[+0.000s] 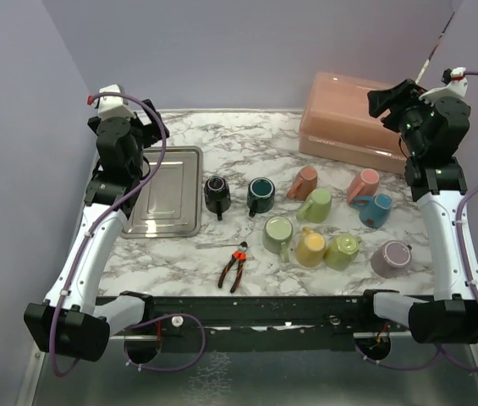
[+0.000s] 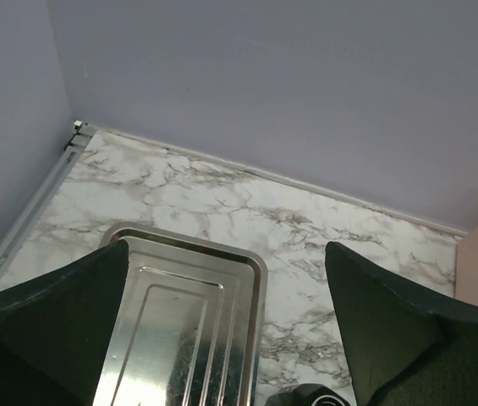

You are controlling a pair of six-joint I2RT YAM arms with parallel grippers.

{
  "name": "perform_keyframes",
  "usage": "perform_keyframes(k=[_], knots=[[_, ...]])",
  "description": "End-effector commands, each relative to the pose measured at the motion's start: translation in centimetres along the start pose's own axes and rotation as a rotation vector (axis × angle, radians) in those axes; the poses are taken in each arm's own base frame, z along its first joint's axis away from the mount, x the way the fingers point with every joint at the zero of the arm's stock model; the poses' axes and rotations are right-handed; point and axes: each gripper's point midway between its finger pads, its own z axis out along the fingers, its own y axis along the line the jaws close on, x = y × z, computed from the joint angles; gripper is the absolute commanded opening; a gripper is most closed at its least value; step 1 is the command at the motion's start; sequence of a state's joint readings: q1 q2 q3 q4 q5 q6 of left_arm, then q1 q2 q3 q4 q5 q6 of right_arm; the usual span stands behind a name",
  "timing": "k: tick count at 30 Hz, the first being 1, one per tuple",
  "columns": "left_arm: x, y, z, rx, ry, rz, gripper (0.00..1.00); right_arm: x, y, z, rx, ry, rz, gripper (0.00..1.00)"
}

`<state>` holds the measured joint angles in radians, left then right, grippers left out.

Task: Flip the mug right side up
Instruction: Turn over the cup at the center of the board.

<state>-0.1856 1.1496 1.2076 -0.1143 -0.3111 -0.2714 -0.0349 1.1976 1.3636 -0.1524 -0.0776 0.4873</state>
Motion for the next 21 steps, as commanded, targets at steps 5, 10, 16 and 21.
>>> perform_keyframes(k=[5,10,16,21], knots=[[2.1,0.2,-1.4,0.049,0.027,0.055,0.99,2.1,0.7,-0.6,-0.055,0.093,0.017,0.70],[3.7,-0.9,-1.1,0.113,0.064,0.030,0.99,4.7,2.8,-1.1,-0.184,0.226,0.053,0.69],[3.3,-1.2,-1.4,0.129,0.055,0.022,0.99,11.1,7.4,-2.0,-0.268,0.401,0.045,0.73],[2.6,-1.3,-2.0,0.130,0.036,0.001,0.99,18.0,12.9,-3.3,-0.319,0.534,-0.005,0.77]])
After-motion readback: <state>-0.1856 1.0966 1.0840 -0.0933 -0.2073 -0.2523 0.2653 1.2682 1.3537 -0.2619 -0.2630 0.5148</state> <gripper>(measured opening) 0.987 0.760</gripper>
